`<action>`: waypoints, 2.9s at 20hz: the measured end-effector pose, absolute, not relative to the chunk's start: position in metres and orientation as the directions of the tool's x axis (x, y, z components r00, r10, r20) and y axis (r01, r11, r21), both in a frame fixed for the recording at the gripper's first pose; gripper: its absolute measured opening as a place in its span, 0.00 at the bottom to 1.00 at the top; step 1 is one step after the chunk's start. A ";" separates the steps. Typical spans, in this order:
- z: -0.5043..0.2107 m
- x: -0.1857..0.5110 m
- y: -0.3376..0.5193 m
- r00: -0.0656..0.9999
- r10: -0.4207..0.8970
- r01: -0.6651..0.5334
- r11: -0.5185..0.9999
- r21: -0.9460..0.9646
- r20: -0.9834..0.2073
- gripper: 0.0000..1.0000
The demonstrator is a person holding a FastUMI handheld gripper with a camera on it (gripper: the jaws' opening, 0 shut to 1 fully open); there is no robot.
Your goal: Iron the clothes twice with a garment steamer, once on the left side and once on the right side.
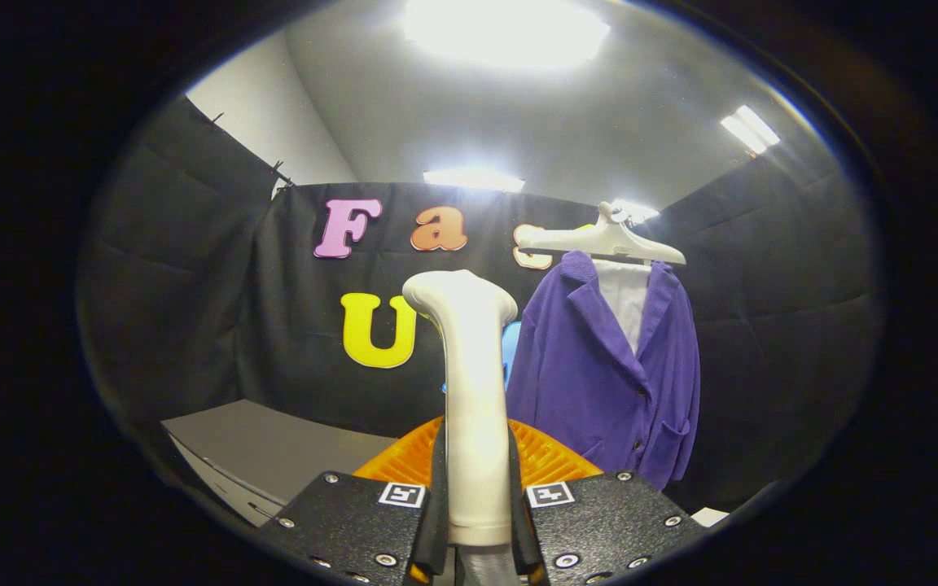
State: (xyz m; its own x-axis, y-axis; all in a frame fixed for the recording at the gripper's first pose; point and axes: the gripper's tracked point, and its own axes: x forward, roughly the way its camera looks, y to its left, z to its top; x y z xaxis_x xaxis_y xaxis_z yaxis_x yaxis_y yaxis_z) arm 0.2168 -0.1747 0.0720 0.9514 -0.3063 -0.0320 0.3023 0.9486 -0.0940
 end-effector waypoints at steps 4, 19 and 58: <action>0.093 0.235 -0.212 0.930 -0.367 0.367 0.928 -0.067 0.014 0.31; 0.098 0.291 -0.327 0.850 -0.524 0.527 0.846 -0.085 0.050 0.32; -0.185 0.178 -0.321 0.766 -0.514 0.521 0.848 -0.095 -0.385 0.32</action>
State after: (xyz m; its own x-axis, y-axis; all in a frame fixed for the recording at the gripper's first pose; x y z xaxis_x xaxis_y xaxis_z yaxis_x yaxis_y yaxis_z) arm 0.1781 -0.3211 -0.1845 0.7664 -0.5144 -0.3848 0.5214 0.8480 -0.0952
